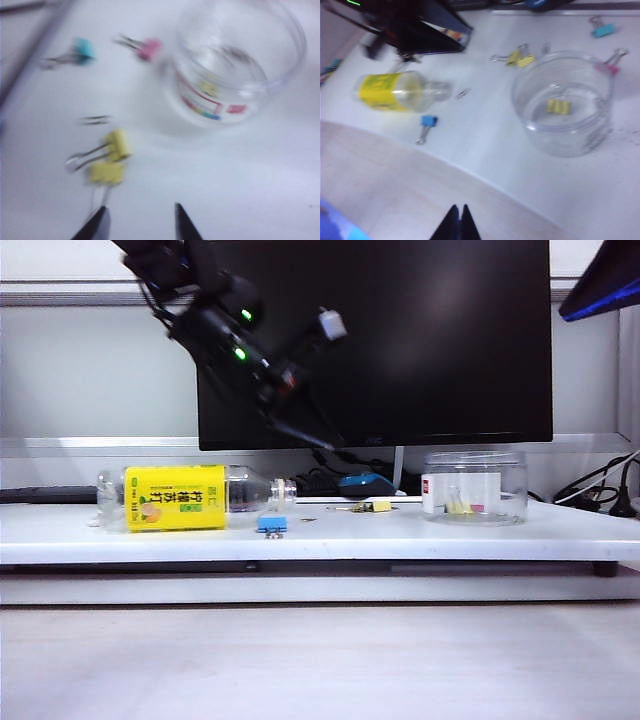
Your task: Pick up the clips with the largest number of clips of the same color on the table and place them in a round transparent plastic box.
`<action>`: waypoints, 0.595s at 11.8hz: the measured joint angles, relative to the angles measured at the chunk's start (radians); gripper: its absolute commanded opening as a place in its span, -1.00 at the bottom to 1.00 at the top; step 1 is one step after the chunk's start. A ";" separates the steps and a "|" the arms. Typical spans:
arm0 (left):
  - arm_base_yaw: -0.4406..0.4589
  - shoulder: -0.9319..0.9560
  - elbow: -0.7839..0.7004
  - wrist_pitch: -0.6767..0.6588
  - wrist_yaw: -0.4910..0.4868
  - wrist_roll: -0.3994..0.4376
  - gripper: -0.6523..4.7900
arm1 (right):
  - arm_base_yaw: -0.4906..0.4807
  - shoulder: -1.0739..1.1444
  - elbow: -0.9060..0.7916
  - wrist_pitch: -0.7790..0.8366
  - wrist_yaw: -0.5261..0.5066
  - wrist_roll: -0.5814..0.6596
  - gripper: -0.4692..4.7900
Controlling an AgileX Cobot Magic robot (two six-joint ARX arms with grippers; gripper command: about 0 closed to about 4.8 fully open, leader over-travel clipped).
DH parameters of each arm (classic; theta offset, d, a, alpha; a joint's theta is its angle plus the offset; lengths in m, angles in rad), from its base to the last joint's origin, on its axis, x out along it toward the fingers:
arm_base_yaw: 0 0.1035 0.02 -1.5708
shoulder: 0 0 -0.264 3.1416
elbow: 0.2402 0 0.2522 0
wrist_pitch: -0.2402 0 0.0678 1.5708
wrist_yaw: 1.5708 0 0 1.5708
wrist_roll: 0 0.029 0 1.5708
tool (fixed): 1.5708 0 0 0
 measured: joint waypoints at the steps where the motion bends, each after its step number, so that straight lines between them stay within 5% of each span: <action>1: -0.007 0.039 0.000 0.048 -0.011 0.021 -0.05 | 0.000 0.000 0.000 -0.001 -0.023 0.000 -0.77; 2: -0.005 0.056 0.000 0.085 -0.012 0.021 0.21 | 0.000 0.000 0.000 -0.001 -0.042 0.000 -0.77; 7: -0.015 0.117 0.005 0.190 -0.015 0.019 0.21 | 0.000 0.005 0.000 0.002 -0.060 -0.011 -0.77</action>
